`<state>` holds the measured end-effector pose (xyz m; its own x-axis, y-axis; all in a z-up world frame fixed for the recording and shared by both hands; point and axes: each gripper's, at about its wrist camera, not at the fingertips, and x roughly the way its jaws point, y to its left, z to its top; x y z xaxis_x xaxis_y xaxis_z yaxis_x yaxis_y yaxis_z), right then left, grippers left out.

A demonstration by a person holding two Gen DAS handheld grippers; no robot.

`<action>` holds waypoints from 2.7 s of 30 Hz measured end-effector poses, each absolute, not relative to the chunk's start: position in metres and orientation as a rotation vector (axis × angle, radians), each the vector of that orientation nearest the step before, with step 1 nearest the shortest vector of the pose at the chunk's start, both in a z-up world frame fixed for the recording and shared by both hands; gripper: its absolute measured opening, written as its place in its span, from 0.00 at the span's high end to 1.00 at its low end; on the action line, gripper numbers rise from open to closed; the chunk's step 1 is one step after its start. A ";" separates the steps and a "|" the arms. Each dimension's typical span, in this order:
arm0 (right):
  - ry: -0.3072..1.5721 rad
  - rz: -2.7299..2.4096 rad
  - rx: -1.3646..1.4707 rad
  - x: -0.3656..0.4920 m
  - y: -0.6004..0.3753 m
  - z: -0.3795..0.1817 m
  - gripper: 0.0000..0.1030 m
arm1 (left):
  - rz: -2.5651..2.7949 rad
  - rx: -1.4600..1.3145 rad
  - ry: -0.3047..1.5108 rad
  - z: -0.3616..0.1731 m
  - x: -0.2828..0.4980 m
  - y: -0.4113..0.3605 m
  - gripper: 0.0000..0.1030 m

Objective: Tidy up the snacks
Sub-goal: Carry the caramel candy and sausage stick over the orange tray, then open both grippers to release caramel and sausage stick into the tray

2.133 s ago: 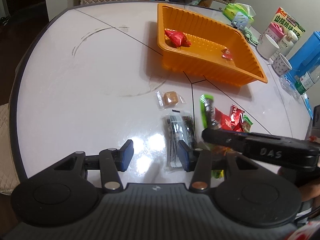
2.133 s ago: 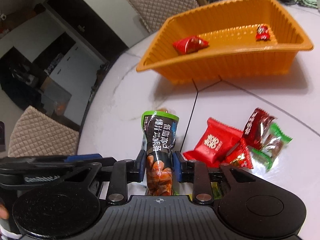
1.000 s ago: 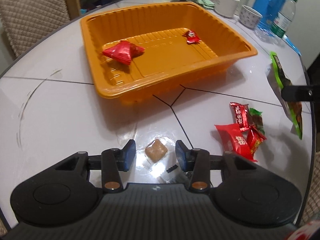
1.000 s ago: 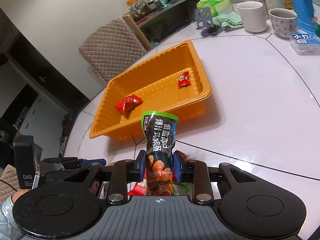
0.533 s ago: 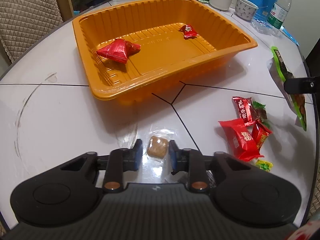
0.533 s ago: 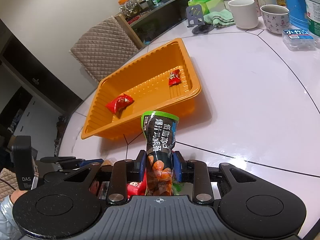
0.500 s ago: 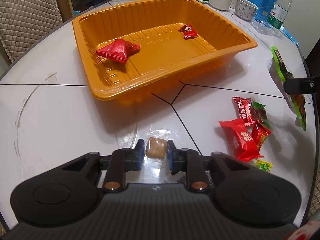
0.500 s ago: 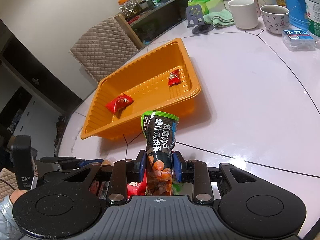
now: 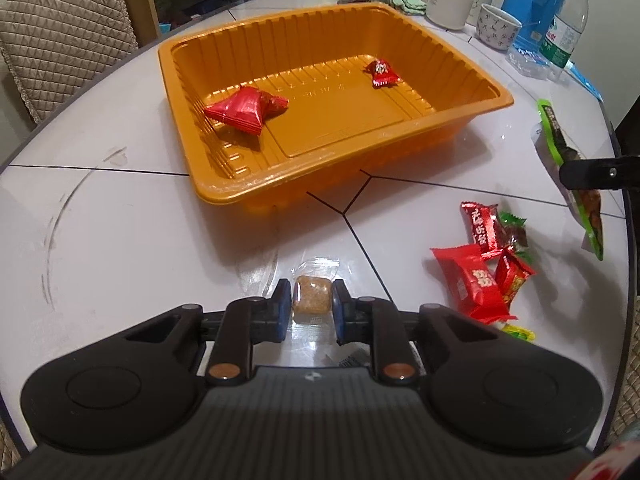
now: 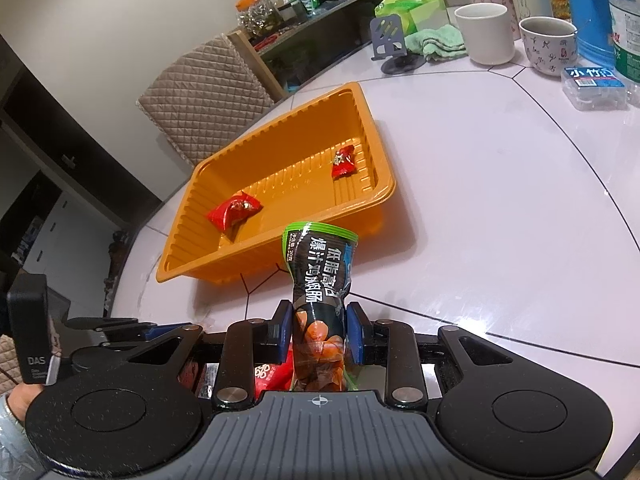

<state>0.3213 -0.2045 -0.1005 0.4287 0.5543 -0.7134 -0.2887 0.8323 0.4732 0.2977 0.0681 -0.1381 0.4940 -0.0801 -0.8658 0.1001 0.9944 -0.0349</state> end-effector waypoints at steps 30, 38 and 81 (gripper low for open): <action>0.791 0.650 0.195 0.403 -0.165 -0.052 0.72 | -0.053 -0.085 0.847 -0.045 0.356 0.063 0.81; 0.774 0.680 0.099 0.431 -0.139 -0.065 0.72 | -0.033 -0.079 0.867 -0.055 0.387 0.059 0.81; 0.898 0.677 -0.007 0.469 -0.119 -0.124 0.63 | -0.024 -0.096 0.962 -0.092 0.427 0.063 0.81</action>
<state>0.4687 -0.1188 -0.1240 0.4312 0.5402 -0.7227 -0.5460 0.7939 0.2676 0.4269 0.0626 -0.0921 0.5720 -0.0636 -0.8178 -0.0220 0.9954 -0.0928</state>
